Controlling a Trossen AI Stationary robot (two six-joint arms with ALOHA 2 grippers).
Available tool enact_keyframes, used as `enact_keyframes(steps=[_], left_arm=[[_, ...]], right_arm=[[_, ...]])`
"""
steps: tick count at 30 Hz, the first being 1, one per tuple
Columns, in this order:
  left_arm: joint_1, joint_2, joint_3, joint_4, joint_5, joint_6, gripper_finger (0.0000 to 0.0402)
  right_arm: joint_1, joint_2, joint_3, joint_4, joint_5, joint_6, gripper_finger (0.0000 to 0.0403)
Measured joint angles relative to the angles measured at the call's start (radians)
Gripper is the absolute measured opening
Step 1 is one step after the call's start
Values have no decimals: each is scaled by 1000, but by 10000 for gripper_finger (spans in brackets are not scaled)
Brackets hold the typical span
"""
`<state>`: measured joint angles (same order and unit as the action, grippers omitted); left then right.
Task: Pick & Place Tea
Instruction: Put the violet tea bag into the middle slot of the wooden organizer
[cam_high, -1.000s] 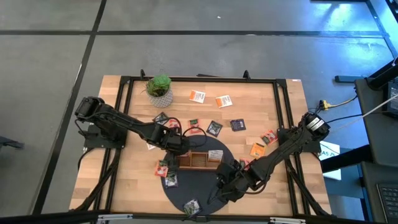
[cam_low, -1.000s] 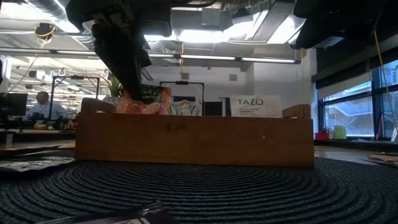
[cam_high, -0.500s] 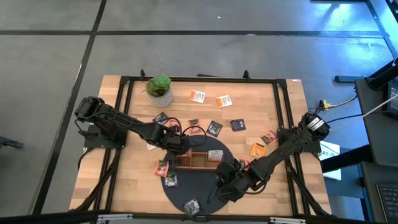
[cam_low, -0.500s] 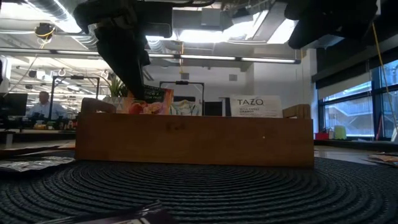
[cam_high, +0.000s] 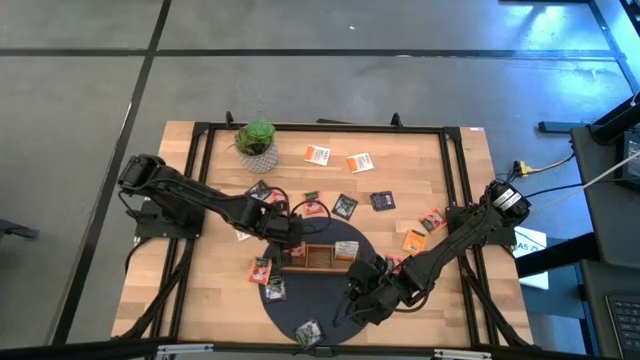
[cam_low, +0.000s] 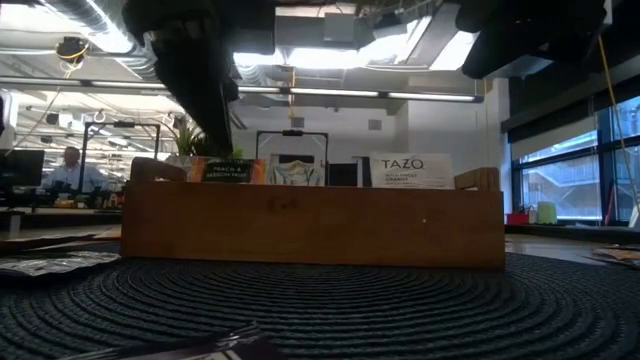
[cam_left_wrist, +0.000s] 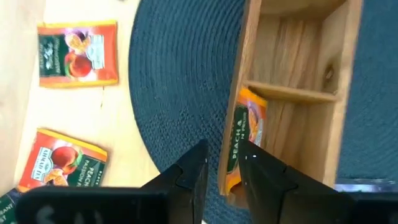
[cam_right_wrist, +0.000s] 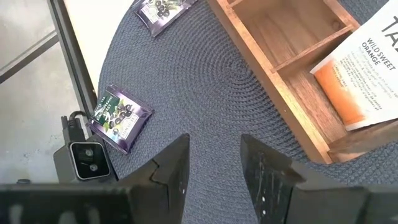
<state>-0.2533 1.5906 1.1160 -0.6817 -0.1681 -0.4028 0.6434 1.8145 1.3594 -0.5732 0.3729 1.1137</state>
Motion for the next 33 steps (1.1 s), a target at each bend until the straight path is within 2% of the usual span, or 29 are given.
enact_keyframes(steps=[7, 13, 18, 23, 28, 31, 33], left_arm=[[-23, -102, 0, 35, -21, -6, 82], [-190, -120, 1, 256, 1, -41, 86], [-359, -22, 2, 414, -88, -174, 82], [-475, 123, 2, 591, -182, -313, 85], [-535, 278, 2, 845, -194, -390, 86], [-555, 342, 2, 902, -199, -437, 86], [-569, 368, 8, 882, -212, -467, 86]], right_arm=[[0, 0, 0, 27, 0, 0, 143], [0, 0, 0, 105, 1, 0, 143], [0, 0, -1, 146, 0, 3, 143], [5, 0, -1, 238, -22, 3, 143], [16, 39, -1, 353, -40, 2, 143], [17, 83, -1, 429, -95, 17, 143], [17, 116, -1, 469, -118, 30, 143]])
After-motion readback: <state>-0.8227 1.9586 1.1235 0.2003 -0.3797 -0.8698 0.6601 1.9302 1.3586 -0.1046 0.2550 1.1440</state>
